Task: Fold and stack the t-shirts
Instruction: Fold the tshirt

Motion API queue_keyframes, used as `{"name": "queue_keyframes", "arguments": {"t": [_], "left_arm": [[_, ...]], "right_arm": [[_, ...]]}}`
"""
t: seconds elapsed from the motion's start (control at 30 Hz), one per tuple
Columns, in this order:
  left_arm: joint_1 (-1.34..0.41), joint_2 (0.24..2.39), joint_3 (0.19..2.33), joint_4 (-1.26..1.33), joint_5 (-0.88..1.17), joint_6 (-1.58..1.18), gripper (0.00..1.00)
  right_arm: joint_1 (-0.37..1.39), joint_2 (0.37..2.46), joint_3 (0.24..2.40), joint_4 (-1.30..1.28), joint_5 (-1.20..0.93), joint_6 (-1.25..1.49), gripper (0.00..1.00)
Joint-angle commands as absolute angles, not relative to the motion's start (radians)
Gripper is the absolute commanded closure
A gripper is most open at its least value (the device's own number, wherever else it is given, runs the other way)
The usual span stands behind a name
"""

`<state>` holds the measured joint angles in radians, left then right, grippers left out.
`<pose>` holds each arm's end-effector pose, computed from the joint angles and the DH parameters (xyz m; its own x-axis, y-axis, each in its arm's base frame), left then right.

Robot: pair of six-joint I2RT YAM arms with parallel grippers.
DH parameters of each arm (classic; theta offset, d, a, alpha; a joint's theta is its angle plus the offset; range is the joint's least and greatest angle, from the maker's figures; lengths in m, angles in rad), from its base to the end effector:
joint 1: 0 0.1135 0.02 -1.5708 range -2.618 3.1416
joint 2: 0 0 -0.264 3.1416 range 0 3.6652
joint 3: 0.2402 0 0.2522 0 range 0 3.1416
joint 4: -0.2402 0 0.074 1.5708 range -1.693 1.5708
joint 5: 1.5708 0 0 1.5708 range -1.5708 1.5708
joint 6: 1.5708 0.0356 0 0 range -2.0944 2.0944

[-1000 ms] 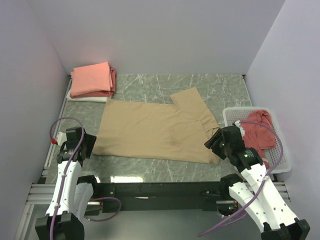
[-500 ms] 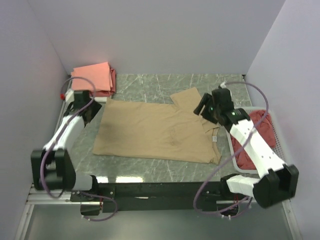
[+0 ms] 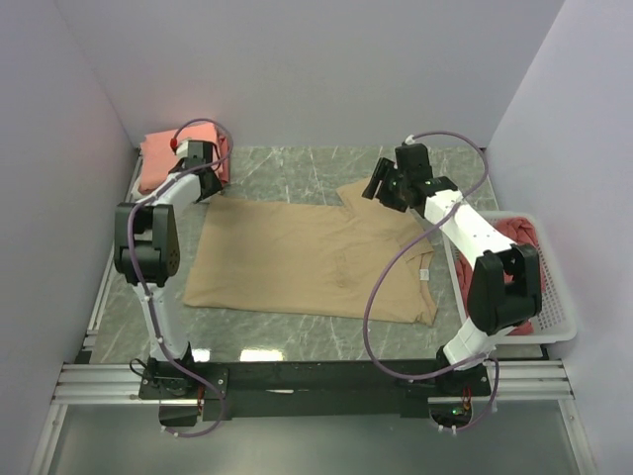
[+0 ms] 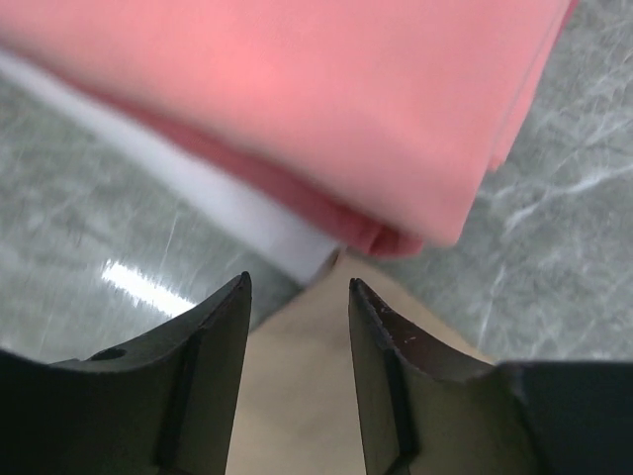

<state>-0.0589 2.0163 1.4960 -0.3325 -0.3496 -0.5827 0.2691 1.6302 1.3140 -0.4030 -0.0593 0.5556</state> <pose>0.4468 -0.0141 0.2011 -0.5344 -0.4864 -0.6913 -0.5553 0.8186 -0.1466 0.3557 0.1003 0.2857 -0.7022 0.3525 -0.6186 0.0730 0.8999 0.4300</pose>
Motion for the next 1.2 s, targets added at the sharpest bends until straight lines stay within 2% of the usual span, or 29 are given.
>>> {"name": "queue_keyframes", "arguments": {"t": [0.0,0.23,0.53,0.93,1.17], "left_arm": [[-0.06,2.069,1.618,-0.34,-0.367,-0.483,0.51],[-0.06,2.143,1.684,-0.348,-0.318,-0.482,0.55],[-0.063,2.079,1.546,-0.282,-0.256,-0.505,0.56],[-0.067,2.088,1.566,-0.287,-0.242,-0.5,0.59],[-0.072,2.089,1.574,-0.278,-0.216,-0.499,0.7]], "right_arm": [[0.259,1.658,1.382,-0.348,-0.095,0.526,0.3],[0.249,1.697,1.388,-0.337,-0.123,0.514,0.31],[0.229,1.698,1.361,-0.334,-0.112,0.511,0.32],[0.218,1.712,1.35,-0.328,-0.12,0.508,0.32],[0.209,1.727,1.35,-0.33,-0.117,0.508,0.32]]}}
